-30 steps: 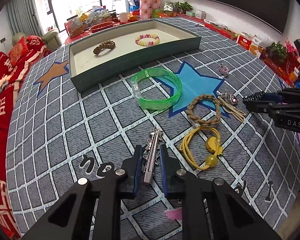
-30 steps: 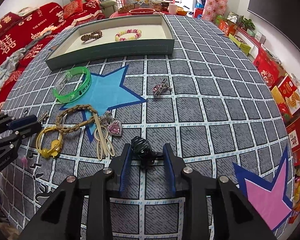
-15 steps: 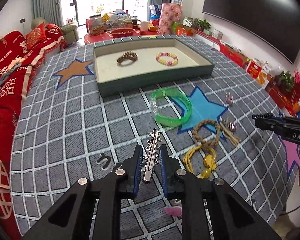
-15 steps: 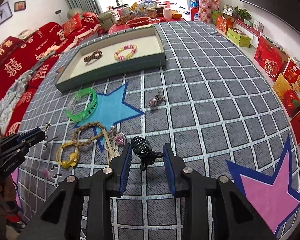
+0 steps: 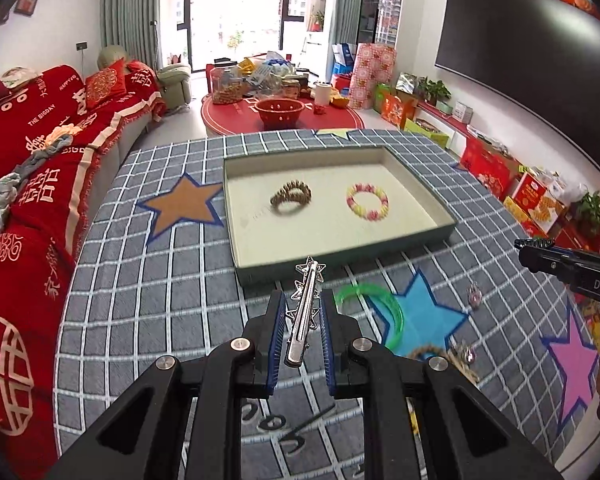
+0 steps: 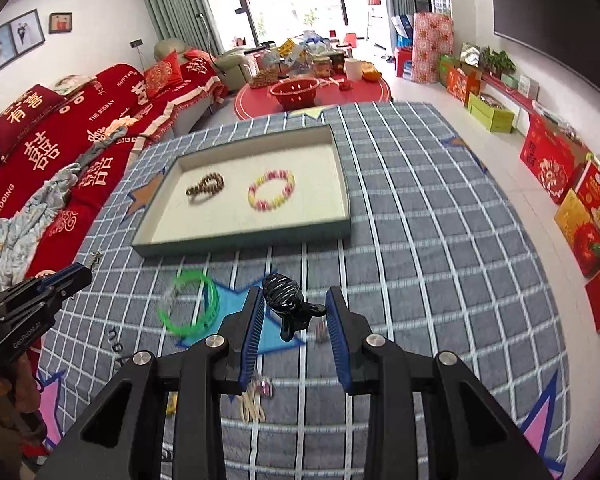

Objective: Organize jewelry
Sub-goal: 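Carry both clips to the tray while the right tool releases the black claw clip inside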

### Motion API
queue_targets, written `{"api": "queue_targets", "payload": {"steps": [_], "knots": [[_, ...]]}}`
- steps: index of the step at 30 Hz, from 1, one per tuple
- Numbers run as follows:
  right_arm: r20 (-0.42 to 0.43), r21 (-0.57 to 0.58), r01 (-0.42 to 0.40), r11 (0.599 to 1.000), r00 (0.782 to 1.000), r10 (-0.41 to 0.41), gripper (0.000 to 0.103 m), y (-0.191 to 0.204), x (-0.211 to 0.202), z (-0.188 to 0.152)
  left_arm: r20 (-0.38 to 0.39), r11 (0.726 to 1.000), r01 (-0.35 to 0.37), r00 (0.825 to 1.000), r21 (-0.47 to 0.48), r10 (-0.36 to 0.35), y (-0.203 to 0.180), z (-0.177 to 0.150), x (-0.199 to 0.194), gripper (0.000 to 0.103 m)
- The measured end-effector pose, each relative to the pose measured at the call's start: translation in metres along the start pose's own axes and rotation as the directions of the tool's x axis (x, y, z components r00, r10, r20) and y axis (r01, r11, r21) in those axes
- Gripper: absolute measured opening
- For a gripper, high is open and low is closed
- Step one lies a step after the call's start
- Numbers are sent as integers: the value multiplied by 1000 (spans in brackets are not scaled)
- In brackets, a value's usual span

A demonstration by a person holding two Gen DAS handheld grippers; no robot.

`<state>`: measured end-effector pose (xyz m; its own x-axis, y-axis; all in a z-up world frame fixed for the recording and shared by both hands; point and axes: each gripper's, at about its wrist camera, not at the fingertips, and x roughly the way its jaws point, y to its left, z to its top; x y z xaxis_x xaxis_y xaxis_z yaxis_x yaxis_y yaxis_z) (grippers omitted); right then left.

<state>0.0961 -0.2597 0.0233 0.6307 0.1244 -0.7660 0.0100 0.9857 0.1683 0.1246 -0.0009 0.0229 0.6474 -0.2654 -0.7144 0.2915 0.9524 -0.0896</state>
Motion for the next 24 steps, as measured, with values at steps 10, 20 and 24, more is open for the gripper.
{"api": "queue_targets", "payload": {"steps": [10,20,24], "knots": [[14,-47,-26,999,1000,27,35,10,26,72,-11,998,-13,1000,-59,12,14,47,38,30],[-11,-20,-30,999,999,30,35,7,83,116,-84,999,-37,996,-39,34,11,73,101,30],[-40,-4,-16,1000,999,16,35,3,112,123,-115,998,-56,992,-24,53,9,76,126,30]]}}
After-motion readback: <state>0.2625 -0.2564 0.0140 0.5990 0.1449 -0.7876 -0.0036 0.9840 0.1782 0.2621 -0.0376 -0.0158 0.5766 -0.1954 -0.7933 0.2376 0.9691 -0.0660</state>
